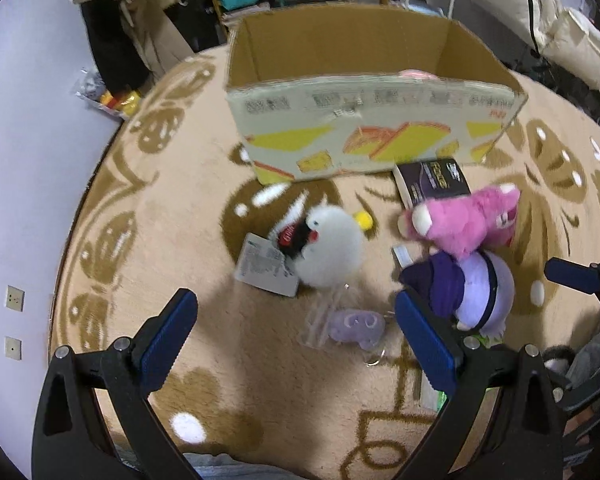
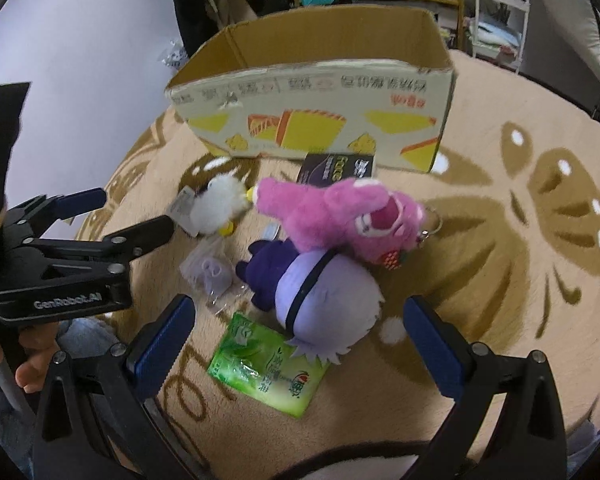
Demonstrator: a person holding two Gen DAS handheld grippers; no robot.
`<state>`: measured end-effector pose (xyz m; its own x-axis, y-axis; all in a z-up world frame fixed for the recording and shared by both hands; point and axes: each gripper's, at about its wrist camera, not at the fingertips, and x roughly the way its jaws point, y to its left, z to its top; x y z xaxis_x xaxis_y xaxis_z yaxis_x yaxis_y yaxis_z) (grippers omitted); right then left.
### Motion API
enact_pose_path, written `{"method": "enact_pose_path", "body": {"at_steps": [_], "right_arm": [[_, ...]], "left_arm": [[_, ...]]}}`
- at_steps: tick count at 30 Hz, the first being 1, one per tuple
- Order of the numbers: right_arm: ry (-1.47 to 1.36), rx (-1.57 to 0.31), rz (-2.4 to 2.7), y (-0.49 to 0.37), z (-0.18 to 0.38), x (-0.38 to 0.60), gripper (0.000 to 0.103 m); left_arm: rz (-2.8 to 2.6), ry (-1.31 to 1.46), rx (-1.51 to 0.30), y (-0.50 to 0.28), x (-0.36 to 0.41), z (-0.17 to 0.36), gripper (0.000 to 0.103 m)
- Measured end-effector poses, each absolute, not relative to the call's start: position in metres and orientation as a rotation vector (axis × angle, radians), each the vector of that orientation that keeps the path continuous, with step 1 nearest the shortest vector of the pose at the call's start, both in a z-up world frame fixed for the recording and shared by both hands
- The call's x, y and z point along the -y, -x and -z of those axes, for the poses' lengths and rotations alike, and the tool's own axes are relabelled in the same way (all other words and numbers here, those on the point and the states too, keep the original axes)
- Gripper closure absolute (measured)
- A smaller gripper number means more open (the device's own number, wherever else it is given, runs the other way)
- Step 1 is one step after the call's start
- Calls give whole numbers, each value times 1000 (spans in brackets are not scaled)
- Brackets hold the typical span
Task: Organize soft objects
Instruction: 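Grasp the bagged purple toy with the left tool while the right tool grasps the green tissue pack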
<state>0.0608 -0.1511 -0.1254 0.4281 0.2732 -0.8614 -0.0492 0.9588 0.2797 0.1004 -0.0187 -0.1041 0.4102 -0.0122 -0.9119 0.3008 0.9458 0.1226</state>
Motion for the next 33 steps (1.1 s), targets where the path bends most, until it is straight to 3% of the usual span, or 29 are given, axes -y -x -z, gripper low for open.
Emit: {"method": "enact_pose_path", "body": {"at_steps": [20,33], "right_arm": [[-248,-1345,-252,-75,183,127,0],[-270,-1395,-245,-83,200,123,0]], "left_arm": [[301,-310,-1340,-113,36,159,5],[322,-383,-1415,-127,58,192,5]]}}
